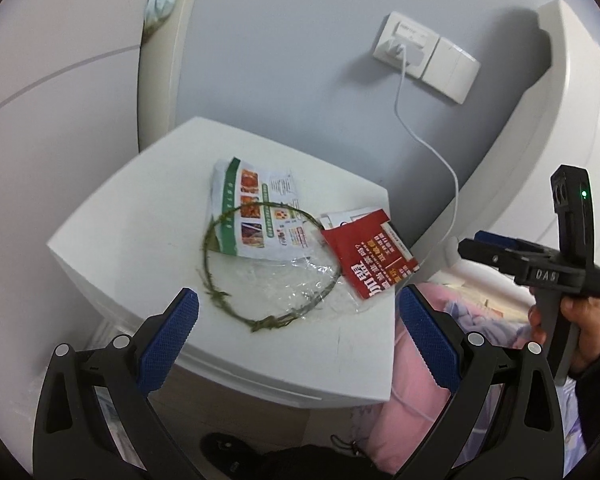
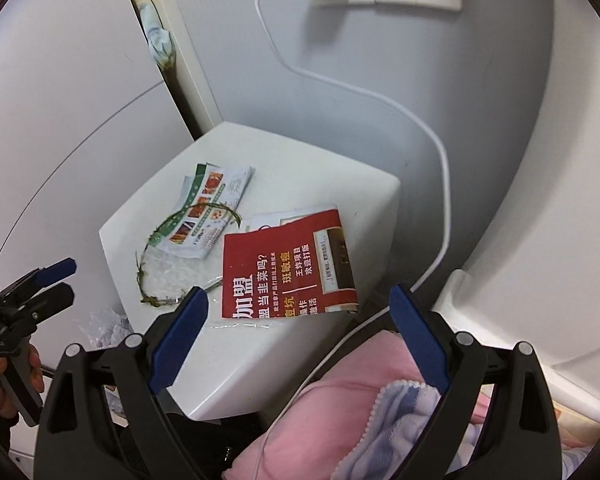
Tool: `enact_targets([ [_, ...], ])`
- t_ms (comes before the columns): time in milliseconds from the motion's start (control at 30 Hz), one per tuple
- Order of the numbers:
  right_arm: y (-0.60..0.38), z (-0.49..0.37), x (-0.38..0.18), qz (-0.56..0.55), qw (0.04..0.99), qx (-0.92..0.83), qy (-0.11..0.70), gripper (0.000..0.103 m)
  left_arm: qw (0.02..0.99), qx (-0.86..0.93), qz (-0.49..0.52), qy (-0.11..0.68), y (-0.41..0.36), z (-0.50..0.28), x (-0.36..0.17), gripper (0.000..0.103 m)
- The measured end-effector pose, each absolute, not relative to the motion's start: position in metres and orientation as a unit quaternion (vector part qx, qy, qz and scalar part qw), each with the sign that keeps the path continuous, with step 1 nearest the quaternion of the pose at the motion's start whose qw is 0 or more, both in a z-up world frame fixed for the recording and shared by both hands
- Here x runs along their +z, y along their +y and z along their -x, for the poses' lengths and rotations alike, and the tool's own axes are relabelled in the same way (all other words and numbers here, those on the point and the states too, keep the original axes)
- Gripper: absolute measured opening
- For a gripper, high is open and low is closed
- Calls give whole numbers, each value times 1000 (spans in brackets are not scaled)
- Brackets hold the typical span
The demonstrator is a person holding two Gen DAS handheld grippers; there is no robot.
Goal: Collect trash
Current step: 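Reach the left gripper to the clear plastic wrapper while the right gripper reaches the red flyer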
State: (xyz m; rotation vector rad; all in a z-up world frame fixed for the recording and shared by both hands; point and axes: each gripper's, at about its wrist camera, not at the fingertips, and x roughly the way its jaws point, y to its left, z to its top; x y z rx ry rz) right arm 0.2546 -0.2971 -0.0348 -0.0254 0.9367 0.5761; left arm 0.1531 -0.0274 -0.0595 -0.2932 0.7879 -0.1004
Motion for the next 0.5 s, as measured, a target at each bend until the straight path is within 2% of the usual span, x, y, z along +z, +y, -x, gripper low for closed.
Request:
enact_targets([
  [500,-284,-300,-78,9,828,276,488,89,889,-31,169,424,-29,-208,-108,97],
])
